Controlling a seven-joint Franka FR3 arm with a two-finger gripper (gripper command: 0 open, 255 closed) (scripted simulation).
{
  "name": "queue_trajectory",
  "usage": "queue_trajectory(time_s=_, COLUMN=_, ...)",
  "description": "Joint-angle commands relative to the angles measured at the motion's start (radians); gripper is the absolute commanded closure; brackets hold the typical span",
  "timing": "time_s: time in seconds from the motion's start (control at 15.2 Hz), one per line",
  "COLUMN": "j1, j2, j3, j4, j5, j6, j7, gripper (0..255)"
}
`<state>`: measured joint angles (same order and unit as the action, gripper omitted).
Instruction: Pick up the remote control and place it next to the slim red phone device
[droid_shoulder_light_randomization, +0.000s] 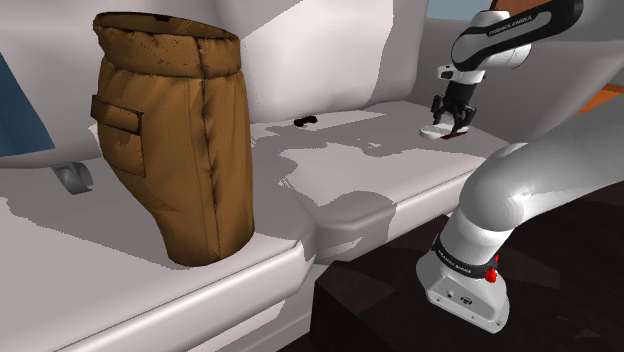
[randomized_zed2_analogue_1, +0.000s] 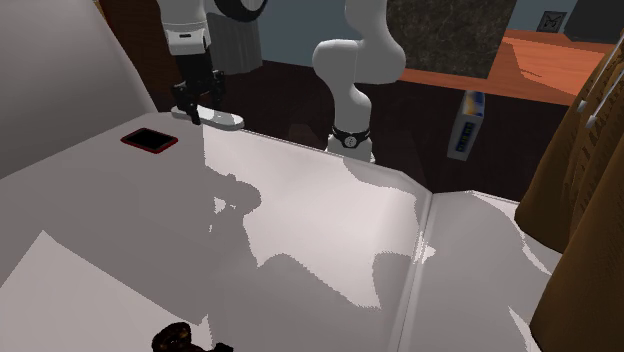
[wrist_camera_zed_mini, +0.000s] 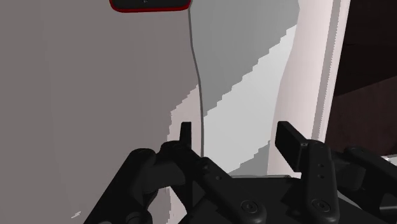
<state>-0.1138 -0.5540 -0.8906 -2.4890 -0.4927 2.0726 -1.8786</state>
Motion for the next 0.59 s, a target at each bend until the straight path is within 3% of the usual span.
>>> queue_trajectory(time_s=0.0, j1=0.008, j2=0.020, j3=-0.023, j4=-0.013, j5=-0.003, j6=0.036, j7=-0.005, gripper=255)
queue_trajectory(time_s=0.53, j1=0.042, j2=0.097, j3=-0.102, j4=-0.068, j5=-0.006, j6=0.170, j7=-0.016, gripper=255)
